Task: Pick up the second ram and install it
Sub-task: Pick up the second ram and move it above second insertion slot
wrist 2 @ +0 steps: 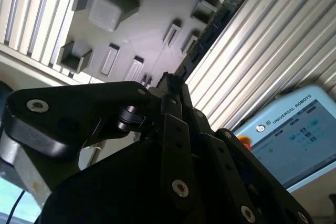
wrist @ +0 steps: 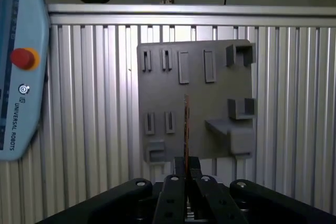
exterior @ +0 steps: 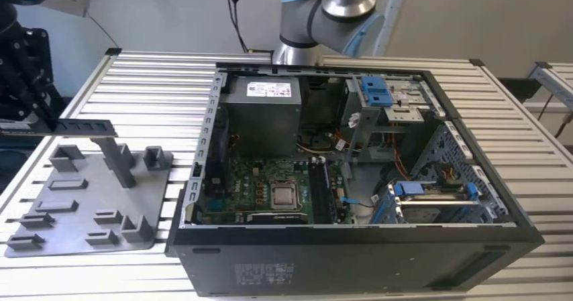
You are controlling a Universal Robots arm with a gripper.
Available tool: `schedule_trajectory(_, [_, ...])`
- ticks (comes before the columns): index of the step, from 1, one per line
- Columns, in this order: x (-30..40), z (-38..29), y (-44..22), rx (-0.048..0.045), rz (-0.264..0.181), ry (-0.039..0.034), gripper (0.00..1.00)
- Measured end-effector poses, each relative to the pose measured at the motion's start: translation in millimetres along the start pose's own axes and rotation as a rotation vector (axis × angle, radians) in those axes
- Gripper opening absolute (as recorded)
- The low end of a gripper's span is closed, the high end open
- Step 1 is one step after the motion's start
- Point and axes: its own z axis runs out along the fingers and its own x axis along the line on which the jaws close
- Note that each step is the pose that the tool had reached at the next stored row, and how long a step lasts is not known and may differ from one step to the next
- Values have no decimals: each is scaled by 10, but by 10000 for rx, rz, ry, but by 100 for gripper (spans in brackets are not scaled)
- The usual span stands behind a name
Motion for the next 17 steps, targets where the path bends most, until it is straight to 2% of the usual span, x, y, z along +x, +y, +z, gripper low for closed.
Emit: schedule_trajectory(17, [-13, -6, -512, -11, 0, 0, 14])
